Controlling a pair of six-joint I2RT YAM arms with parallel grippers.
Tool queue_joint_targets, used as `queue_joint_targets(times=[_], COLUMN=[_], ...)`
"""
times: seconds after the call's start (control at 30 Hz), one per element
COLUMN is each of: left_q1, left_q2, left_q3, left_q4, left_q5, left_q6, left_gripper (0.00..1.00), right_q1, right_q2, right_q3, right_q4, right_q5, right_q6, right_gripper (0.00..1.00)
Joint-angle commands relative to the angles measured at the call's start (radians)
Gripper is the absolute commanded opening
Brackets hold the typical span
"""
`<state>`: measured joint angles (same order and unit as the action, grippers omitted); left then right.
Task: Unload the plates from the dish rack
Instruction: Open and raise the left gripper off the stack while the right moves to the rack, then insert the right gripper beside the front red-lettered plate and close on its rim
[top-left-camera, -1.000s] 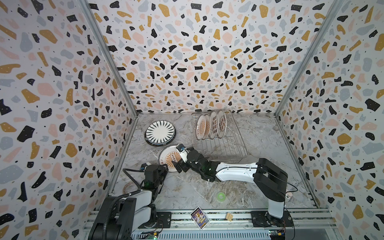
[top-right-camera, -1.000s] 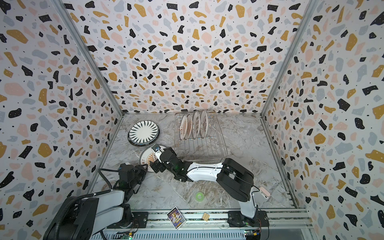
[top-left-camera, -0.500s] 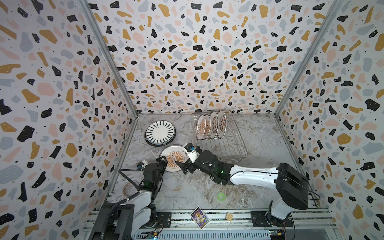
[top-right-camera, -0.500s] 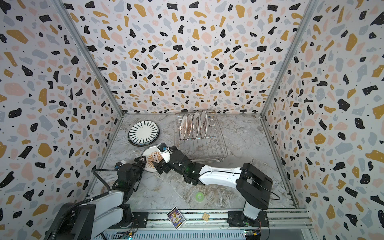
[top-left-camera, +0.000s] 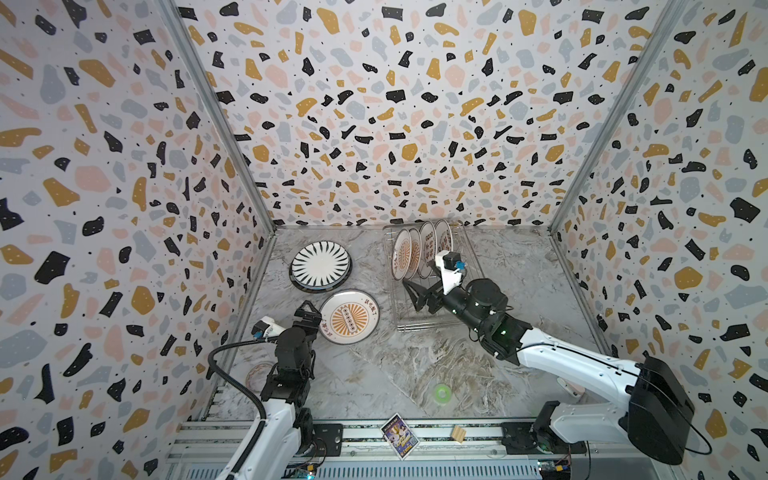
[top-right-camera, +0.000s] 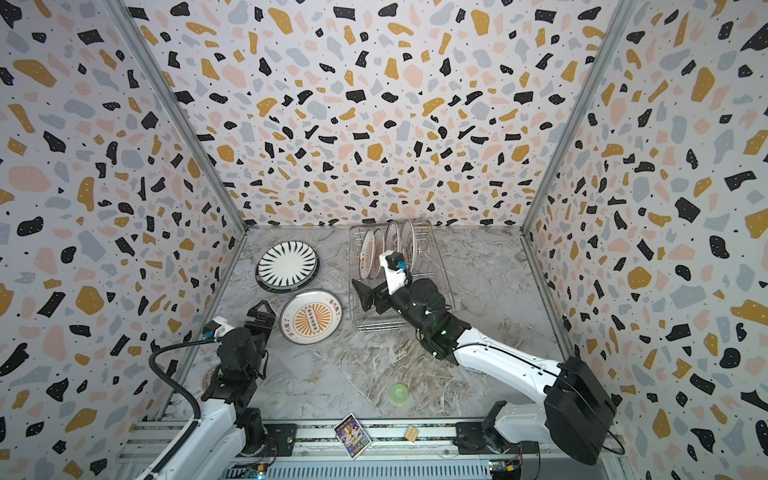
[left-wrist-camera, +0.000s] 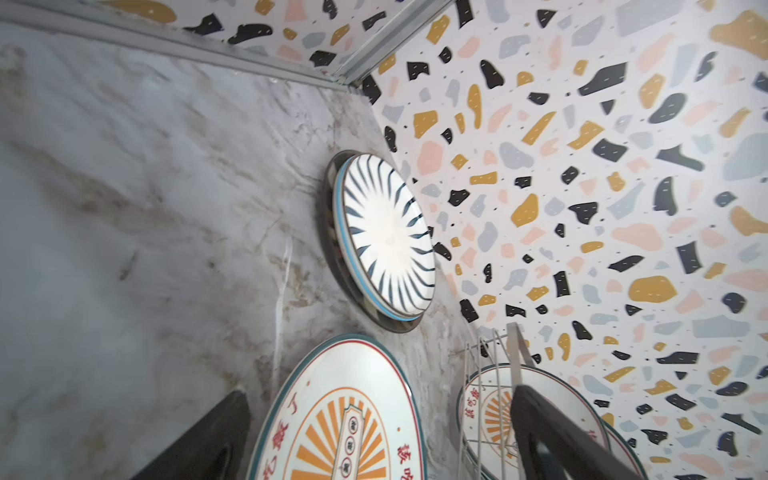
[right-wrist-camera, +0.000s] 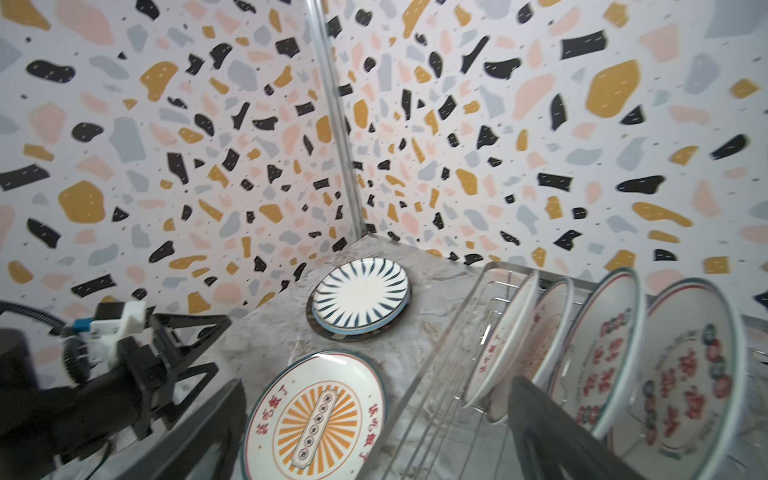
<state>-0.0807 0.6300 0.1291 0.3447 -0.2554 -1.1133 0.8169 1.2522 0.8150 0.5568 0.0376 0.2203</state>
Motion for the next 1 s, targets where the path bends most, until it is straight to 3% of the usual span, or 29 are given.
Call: queue_joint_targets(times=[0.0, 0.13, 0.2, 0.33, 0.47, 0.8, 0.97], left_q1=[-0.024, -0.123, -0.206, -0.393, -0.517, -0.593, -0.608], left_q2=[-0.029, 0.011, 0.046, 0.149, 0.3, 0.63, 0.739], left_q3=[-0.023, -0.072, -0.019, 0.067, 0.153, 0.328, 0.327], left_q4=[0.193, 0.559, 0.557, 0.572, 0.599, 0.644, 0.784], left_q5=[0.136, 0.317, 0.325, 0.285, 0.275, 0.324, 0.302], left_q6=[0.143, 0.214, 0.28, 0.392, 0.459, 0.466, 0.385], left_gripper=[1.0, 1.0, 1.0, 1.0, 1.0, 1.0, 1.0], right_q1=[-0.067, -0.191, -0.245, -0.289, -0.29, -0.288, -0.274], right_q2=[-0.047, -0.031, 0.008, 0.097, 0.21, 0.442, 0.554], right_q3=[-0.011, -0.025, 0.0, 0.078, 0.203, 0.463, 0.586], right_q4=[-0.05, -0.026, -0.03, -0.072, -0.177, -0.335, -0.41], right_q5=[-0.016, -0.147, -0.191, -0.142, -0.058, 0.05, 0.149], right_q6=[0.015, 0.034, 0.058, 0.064, 0.046, 0.016, -0.003], right_gripper=[0.99, 0.99, 0.99, 0.99, 0.85, 0.53, 0.43])
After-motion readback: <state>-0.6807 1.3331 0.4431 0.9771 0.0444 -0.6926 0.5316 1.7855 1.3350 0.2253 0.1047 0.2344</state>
